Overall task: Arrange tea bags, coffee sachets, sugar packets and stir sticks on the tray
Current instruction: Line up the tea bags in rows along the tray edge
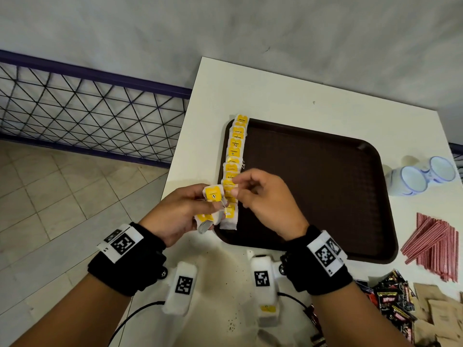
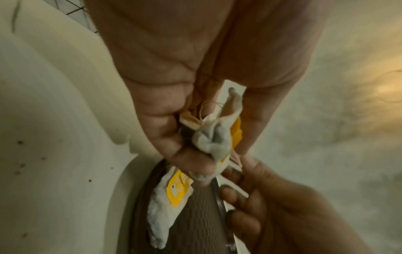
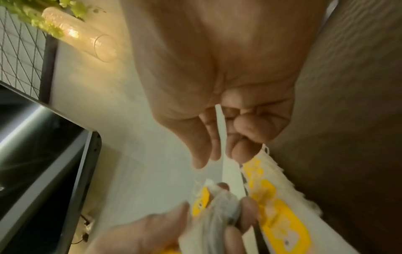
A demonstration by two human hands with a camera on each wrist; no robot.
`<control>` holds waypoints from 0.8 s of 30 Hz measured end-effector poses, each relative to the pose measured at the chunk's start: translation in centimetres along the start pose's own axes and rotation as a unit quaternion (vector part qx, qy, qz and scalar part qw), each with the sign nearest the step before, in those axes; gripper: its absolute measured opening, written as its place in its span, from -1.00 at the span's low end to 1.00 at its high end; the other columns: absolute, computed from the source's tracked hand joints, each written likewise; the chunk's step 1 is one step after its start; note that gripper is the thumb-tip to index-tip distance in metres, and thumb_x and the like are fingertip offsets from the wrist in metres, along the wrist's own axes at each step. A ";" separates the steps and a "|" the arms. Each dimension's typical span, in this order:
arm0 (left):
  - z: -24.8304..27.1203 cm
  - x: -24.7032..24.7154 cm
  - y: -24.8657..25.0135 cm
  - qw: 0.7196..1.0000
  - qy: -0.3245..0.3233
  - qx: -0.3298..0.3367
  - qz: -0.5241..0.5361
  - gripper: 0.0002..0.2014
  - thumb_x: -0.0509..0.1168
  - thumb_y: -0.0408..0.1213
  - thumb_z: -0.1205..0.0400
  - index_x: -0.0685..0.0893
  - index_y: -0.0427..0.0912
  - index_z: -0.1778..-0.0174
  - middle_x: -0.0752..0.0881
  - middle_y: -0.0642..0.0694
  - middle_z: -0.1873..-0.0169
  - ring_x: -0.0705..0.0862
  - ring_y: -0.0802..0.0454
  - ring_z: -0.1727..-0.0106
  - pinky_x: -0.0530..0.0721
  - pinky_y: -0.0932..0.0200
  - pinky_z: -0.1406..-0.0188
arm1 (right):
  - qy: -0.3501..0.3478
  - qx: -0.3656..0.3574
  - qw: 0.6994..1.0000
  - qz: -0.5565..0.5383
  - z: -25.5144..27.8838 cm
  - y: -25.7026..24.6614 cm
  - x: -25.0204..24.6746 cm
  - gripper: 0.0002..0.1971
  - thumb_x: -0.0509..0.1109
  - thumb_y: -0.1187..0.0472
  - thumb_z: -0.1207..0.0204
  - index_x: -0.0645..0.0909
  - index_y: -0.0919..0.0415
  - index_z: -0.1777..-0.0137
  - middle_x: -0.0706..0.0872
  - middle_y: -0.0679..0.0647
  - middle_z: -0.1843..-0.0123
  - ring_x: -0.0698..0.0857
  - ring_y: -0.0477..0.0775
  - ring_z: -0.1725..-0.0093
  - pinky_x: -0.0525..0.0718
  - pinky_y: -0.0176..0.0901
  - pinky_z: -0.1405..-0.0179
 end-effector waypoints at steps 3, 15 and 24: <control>-0.4 0.9 0.5 0.998 -0.020 0.018 -0.053 -0.70 0.45 -0.59 -0.53 0.76 -0.26 -0.15 0.83 -0.20 0.02 0.75 -0.02 0.17 0.64 0.18 0.37 | -0.071 -0.037 0.995 0.053 -0.9 -1.4 0.8 -0.79 0.61 0.19 -0.47 0.77 0.03 -0.09 0.72 0.01 -0.02 0.65 -0.27 0.23 0.65 -0.26 0.11; -1.5 0.4 0.9 0.994 0.004 0.029 -0.105 -0.65 0.41 -0.59 -0.59 0.74 -0.18 -0.24 0.86 -0.18 -0.09 0.81 -0.07 -0.15 0.75 0.13 0.05 | 0.005 0.011 0.999 -0.037 -4.3 -1.5 -4.2 -0.94 0.54 0.46 -0.45 0.71 0.37 0.14 0.75 0.21 0.39 0.69 0.04 0.42 0.55 -0.27 0.54; -1.6 -0.6 0.6 0.991 0.013 0.030 -0.132 -0.67 0.41 -0.54 -0.61 0.76 -0.10 -0.22 0.87 -0.09 -0.08 0.82 0.01 -0.17 0.78 0.13 0.04 | 0.023 0.075 0.997 -0.001 -11.8 0.9 -8.0 -0.92 0.45 0.44 -0.56 0.60 0.33 0.08 0.76 0.37 0.26 0.79 0.13 0.40 0.61 -0.21 0.55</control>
Point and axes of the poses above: each hand's wrist, its own z-axis away from the middle knuckle, its own x-axis out of the palm, y = z × x, the point moved 7 cm from there along -z, towards the middle knuckle
